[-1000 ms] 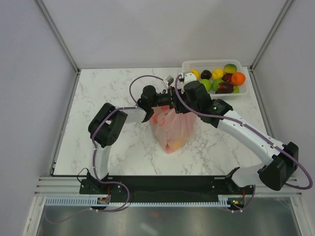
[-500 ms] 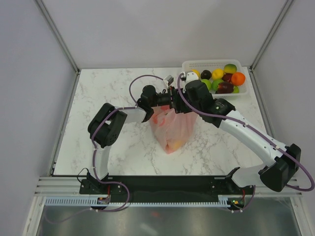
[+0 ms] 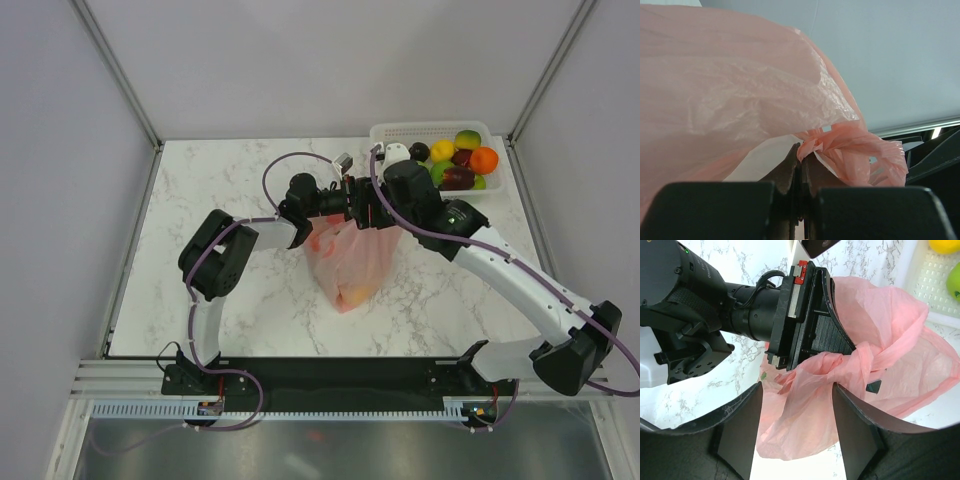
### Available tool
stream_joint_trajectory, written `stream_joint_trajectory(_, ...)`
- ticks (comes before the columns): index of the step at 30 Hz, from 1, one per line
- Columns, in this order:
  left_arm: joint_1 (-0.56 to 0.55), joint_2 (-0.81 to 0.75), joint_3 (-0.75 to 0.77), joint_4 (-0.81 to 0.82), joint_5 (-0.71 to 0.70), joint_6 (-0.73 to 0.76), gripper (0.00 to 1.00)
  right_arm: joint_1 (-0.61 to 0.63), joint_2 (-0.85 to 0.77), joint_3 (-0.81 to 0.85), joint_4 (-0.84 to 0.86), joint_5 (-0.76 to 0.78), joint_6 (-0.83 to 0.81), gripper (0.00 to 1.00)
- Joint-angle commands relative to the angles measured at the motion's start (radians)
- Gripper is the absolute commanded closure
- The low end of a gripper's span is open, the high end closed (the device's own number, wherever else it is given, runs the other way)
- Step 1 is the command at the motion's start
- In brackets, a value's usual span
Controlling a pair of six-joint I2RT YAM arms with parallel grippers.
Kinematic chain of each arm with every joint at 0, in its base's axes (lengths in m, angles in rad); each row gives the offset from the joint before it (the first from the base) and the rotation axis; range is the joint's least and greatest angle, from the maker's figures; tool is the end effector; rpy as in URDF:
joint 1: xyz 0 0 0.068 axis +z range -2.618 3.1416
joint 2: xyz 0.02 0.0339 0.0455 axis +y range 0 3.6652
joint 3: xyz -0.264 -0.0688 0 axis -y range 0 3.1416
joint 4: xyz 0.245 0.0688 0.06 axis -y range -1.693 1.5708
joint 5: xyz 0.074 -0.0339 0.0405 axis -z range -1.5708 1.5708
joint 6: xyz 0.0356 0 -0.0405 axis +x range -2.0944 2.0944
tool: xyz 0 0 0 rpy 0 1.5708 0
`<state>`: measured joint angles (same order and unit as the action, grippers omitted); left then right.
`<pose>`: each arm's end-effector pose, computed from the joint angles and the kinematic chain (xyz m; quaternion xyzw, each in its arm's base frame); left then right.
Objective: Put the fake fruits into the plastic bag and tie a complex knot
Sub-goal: Tie the plastic bag at the center of the board.
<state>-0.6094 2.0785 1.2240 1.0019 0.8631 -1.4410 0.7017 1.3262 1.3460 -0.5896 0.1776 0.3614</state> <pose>0.3540 -0.2801 0.2131 0.0501 0.6706 -0.7297 0.1234 0.2268 0.1835 0.3757 -0.1060 0.8685 0.1752 0.4515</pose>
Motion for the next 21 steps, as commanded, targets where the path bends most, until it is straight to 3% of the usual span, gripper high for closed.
stream_joint_trajectory(1, -0.006, -0.049, 0.026, 0.041, 0.014, 0.034, 0.98, -0.005, -0.044, 0.050, -0.004, -0.009, 0.010, 0.34)
stream_joint_trajectory(7, -0.006, -0.049, 0.026, 0.044, 0.016, 0.031, 0.98, -0.005, -0.059, 0.062, -0.007, -0.020, 0.002, 0.29)
stream_joint_trajectory(13, -0.006, -0.046, 0.029, 0.050, 0.019, 0.027, 0.98, -0.005, -0.085, 0.096, -0.015, 0.016, -0.010, 0.33)
stream_joint_trajectory(18, -0.006, -0.046, 0.031, 0.050, 0.027, 0.025, 0.98, -0.048, -0.091, 0.110, -0.024, 0.022, -0.013, 0.56)
stream_joint_trajectory(21, -0.006, -0.046, 0.031, 0.050, 0.030, 0.025, 0.98, -0.103, -0.101, 0.096, -0.027, -0.001, -0.010, 0.64)
